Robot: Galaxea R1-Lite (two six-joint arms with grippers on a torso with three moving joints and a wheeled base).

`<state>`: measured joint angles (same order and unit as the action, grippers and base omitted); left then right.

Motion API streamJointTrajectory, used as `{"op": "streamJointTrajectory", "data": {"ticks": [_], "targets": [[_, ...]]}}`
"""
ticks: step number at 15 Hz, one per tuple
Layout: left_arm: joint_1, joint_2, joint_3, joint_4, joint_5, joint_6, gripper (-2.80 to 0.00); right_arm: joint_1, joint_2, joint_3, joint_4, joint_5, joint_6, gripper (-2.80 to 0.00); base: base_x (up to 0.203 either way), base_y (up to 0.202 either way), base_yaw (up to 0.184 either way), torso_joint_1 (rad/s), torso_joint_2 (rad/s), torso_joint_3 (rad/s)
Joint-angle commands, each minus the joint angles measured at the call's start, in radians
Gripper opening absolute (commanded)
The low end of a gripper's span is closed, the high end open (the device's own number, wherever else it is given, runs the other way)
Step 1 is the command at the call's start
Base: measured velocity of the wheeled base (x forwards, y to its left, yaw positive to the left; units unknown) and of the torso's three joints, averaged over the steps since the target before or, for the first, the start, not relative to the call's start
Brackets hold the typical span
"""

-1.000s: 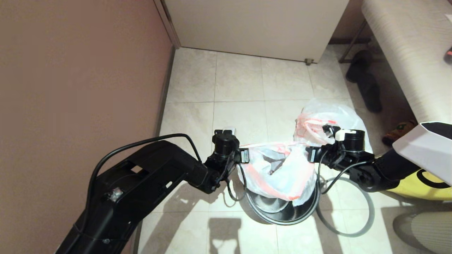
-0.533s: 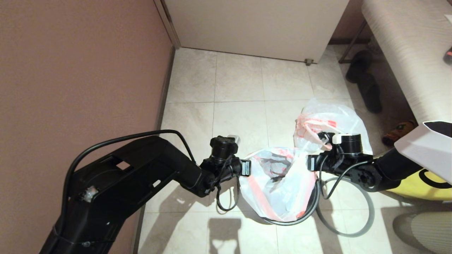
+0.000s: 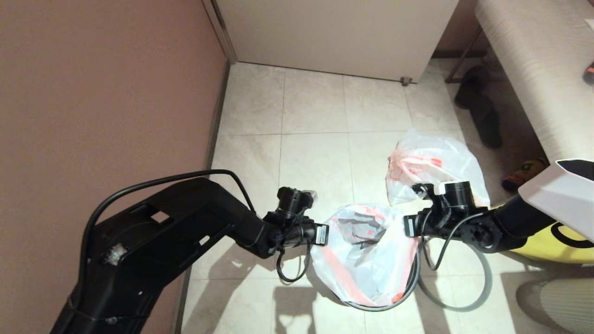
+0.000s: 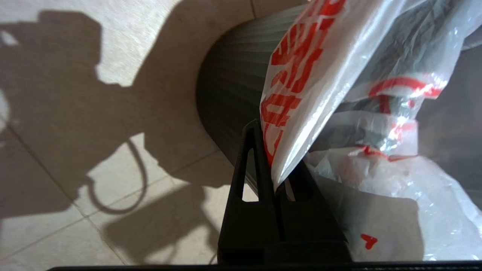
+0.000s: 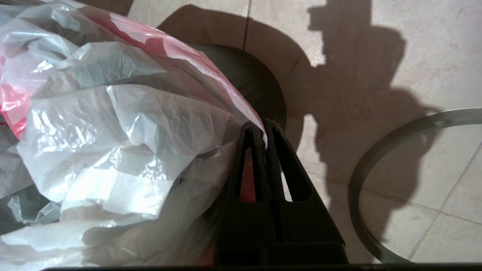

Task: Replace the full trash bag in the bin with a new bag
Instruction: Put the new garbage bag on the trash can

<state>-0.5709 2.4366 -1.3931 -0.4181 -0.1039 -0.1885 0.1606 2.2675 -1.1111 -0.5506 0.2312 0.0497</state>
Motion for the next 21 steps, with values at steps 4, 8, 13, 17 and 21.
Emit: {"op": "streamJointTrajectory", "data": {"ticks": [4, 8, 13, 17, 21], "targets": [[0.019, -0.112, 0.148, -0.086, -0.241, 0.020, -2.80, 0.001, -0.066, 0.040, 0.000, 0.067, -0.007, -2.80, 0.000, 0.000, 0.000, 0.000, 0.00, 0.000], [0.019, -0.106, 0.154, -0.080, -0.241, 0.043, -2.80, 0.007, -0.091, 0.053, 0.013, 0.068, -0.030, -2.80, 0.000, 0.000, 0.000, 0.000, 0.00, 0.000], [0.032, -0.085, 0.143, -0.083, -0.238, 0.043, -2.80, 0.007, -0.085, 0.046, 0.012, 0.057, -0.033, -2.80, 0.000, 0.000, 0.000, 0.000, 0.00, 0.000], [0.031, -0.114, 0.146, -0.081, -0.224, 0.040, 0.00, 0.007, -0.133, 0.048, 0.043, 0.055, -0.031, 0.00, 0.000, 0.000, 0.000, 0.000, 0.00, 0.000], [0.028, -0.226, 0.179, -0.032, -0.224, 0.035, 0.00, 0.012, -0.299, 0.045, 0.248, 0.060, -0.070, 0.00, 0.000, 0.000, 0.000, 0.000, 0.00, 0.000]]}}
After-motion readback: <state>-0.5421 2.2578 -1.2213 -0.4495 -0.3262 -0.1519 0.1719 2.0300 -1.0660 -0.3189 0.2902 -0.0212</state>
